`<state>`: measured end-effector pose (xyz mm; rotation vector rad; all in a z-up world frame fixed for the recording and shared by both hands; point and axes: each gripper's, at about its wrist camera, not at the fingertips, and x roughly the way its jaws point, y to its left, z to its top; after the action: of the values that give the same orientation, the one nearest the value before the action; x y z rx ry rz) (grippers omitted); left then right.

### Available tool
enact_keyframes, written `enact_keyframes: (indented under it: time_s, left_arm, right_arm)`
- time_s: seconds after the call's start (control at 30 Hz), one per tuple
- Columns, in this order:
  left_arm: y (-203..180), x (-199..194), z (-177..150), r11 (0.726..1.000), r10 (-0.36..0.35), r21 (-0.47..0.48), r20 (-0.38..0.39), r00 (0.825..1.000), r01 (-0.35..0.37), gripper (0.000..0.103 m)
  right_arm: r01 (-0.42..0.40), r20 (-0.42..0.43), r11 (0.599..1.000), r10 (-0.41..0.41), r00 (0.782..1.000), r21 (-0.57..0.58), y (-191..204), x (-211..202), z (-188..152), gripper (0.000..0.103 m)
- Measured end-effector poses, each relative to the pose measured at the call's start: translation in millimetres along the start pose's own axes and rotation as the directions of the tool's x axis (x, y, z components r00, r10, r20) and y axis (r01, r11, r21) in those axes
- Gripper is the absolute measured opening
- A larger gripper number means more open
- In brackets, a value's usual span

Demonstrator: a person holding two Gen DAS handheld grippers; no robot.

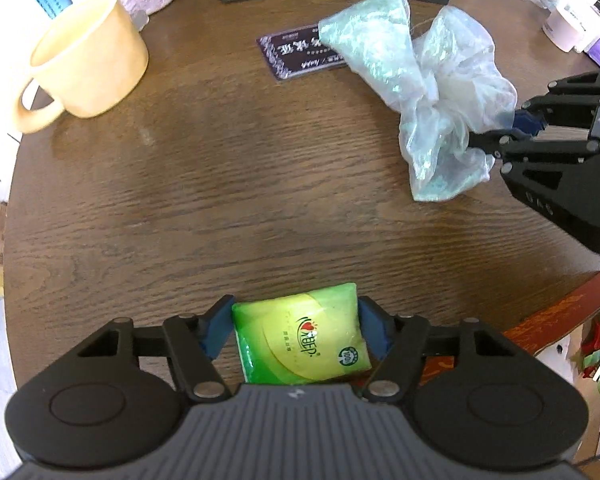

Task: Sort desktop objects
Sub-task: 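Lift the tissue pack and plastic bag with both tools toward the box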

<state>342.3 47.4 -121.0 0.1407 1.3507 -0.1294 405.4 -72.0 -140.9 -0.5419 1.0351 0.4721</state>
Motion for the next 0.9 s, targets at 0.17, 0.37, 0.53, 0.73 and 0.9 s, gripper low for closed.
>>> enact_keyframes:
  time_s: [0.17, 0.37, 0.53, 0.73, 0.9]
  left_arm:
    - [-6.2, -8.6, -0.4, 1.000, 0.002, 0.000, 0.045, 0.999, -0.002, 0.066]
    - [-10.5, -22.0, 2.6, 1.000, 0.010, -0.004, 0.095, 0.995, -0.010, 0.066]
    - [-9.9, -40.3, 0.4, 1.000, 0.016, -0.009, 0.150, 0.989, -0.015, 0.066]
    - [-10.3, -62.6, -2.9, 1.000, 0.008, -0.014, 0.213, 0.977, -0.006, 0.066]
    - [-8.9, -81.0, -7.7, 1.000, 0.008, -0.029, 0.253, 0.967, 0.000, 0.066]
  right_arm:
    - [-0.001, 0.031, 1.000, 0.000, 1.000, 0.019, -1.9, -8.1, -1.9, 0.011]
    - [0.012, 0.080, 0.998, -0.016, 0.997, 0.054, -8.5, -25.9, -5.7, 0.011]
    - [0.038, 0.119, 0.995, -0.049, 0.992, 0.089, -15.6, -44.6, -7.3, 0.011]
    - [0.042, 0.156, 0.993, -0.059, 0.986, 0.115, -19.7, -73.9, -11.0, 0.010]
    - [0.044, 0.193, 0.991, -0.068, 0.979, 0.123, -17.0, -104.4, -18.3, 0.010]
